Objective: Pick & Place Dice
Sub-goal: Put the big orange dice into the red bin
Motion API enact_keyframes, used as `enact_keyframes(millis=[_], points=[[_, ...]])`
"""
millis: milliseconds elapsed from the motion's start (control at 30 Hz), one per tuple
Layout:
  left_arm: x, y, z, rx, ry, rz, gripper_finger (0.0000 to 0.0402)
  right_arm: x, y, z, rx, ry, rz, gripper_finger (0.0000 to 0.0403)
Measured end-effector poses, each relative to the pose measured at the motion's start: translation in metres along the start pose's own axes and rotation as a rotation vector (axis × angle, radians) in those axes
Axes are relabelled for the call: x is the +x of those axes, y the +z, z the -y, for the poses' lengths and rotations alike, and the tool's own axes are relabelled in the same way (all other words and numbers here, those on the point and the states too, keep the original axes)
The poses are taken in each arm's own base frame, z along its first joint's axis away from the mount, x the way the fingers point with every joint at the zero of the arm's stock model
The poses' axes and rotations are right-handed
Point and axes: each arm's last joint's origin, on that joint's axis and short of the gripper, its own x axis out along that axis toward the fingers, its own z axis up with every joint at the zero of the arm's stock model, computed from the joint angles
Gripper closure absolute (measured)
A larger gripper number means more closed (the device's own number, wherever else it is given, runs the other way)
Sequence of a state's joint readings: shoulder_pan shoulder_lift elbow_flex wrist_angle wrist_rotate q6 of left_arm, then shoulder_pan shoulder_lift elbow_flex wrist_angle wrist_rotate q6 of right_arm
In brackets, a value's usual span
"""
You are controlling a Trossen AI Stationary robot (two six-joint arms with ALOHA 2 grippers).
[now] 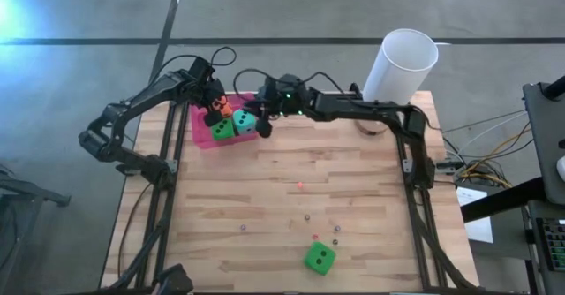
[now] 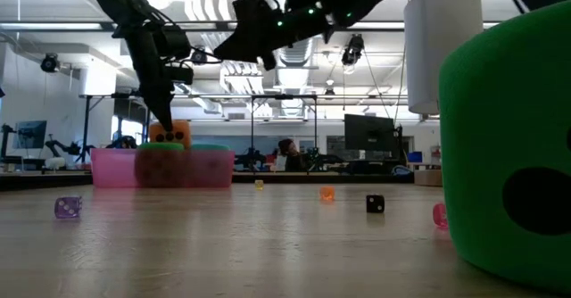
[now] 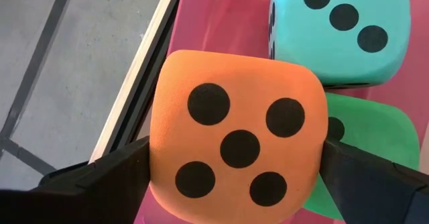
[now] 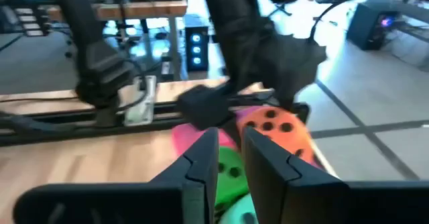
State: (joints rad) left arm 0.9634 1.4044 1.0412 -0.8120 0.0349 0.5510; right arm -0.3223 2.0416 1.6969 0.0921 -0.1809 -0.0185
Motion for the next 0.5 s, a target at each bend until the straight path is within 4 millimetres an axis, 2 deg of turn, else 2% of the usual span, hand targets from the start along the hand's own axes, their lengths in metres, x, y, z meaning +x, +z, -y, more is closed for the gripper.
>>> enact_keyframes(millis=[233, 367, 500], points=[[0.0, 0.0, 0.001, -0.001, -0.027, 0.012, 0.0004, 0.048, -0.009, 0.011, -0.038, -0.002, -0.037, 0.0364], [0.0, 0.0, 0.001, -0.001, -0.03, 0.013, 0.0003, 0.058, -0.003, 0.031, -0.009, -0.03, -0.051, 0.0372], [0.0, 0.0, 0.001, -0.001, -0.03, 0.014, 0.0005, 0.066, -0.012, 0.045, -0.002, -0.054, -0.112, 0.0376]])
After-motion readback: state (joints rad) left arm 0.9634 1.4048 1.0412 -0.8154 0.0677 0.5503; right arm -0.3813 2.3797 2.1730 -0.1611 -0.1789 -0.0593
